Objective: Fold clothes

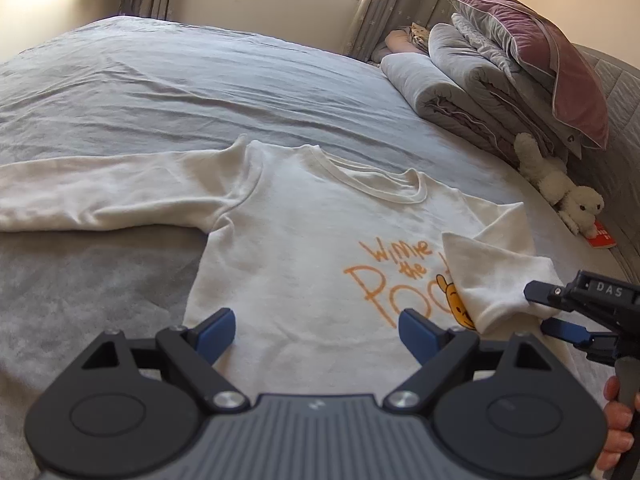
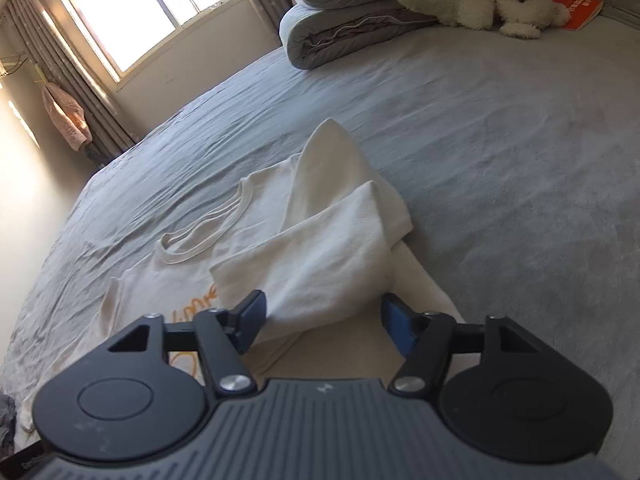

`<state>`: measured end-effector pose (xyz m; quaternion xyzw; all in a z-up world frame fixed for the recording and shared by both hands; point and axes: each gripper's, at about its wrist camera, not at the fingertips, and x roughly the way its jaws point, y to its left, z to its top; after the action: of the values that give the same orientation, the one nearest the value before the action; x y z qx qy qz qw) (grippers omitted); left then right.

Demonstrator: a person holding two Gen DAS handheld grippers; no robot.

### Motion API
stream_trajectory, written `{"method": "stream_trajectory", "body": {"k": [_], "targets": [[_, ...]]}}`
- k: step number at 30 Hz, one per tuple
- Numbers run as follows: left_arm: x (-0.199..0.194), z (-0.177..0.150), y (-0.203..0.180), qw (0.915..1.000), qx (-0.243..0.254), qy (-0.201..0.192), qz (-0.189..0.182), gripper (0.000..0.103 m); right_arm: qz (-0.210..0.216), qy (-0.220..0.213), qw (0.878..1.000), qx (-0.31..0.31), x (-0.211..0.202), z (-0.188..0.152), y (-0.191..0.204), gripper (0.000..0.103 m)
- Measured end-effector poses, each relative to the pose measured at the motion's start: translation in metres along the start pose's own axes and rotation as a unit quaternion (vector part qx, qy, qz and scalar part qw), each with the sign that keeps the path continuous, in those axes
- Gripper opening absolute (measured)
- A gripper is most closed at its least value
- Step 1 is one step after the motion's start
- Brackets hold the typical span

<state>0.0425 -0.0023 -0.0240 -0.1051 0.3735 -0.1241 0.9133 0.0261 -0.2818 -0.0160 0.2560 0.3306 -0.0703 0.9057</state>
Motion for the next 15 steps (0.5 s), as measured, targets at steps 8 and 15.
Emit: {"method": "stream_trajectory", "body": {"k": [8,15], "targets": [[-0.002,0.003,0.007,0.9999,-0.008,-0.004,-0.007,0.090,-0.031,-0.039,0.994,-0.092,0.001,-0.001,0.018,0.023],[-0.004,0.004,0.011,0.9998,-0.011,-0.008,-0.011,0.090,-0.032,-0.086,0.974,-0.206,-0.013,-0.013,0.050,0.017]]}}
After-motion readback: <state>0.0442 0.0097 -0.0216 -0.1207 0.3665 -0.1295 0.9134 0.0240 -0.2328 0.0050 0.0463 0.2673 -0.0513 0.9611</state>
